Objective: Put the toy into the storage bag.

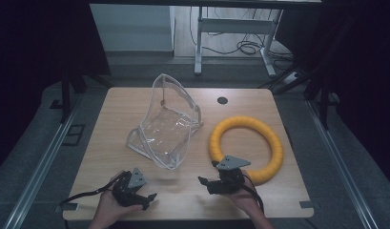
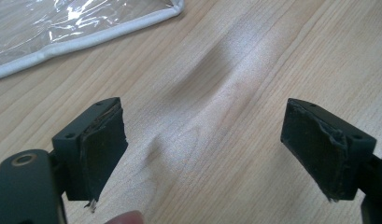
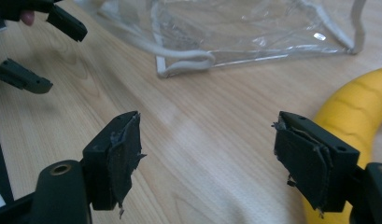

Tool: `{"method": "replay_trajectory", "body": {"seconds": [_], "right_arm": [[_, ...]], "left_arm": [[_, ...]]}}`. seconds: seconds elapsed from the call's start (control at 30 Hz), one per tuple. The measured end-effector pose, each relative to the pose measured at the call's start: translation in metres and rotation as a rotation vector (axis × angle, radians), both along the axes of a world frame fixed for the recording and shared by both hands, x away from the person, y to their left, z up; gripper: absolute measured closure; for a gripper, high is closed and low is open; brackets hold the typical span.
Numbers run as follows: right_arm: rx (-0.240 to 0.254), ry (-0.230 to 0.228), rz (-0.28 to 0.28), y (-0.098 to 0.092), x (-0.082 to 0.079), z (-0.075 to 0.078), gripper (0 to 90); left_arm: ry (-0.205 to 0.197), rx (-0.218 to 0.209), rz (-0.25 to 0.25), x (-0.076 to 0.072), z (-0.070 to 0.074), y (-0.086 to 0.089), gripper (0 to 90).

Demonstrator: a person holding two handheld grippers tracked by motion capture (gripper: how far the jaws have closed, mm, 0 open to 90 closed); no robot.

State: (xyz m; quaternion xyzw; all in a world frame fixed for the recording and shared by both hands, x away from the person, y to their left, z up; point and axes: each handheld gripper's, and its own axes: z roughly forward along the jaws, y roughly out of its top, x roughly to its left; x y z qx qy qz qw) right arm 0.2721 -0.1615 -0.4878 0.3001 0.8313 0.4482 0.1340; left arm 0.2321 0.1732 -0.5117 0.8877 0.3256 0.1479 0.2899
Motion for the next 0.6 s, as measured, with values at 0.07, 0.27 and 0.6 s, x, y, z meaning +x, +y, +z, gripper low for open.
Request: {"method": "replay_trajectory", "body": {"seconds": [0.07, 0.27, 0.6], "right_arm": [[0.001, -0.003, 0.006, -0.003, 0.001, 0.005, 23.7], [-0.018, -0.004, 0.04, -0.008, 0.006, 0.016, 24.9], [-0.055, 0.011, 0.058, -0.023, 0.02, 0.04, 27.2]], "left_arm": [[0.003, -0.002, 0.0, 0.0, 0.0, 0.0, 14.0], [0.009, -0.001, -0.002, 0.0, -0.001, -0.001, 14.0], [0.016, -0.001, -0.005, 0.0, -0.003, -0.002, 13.9]]}}
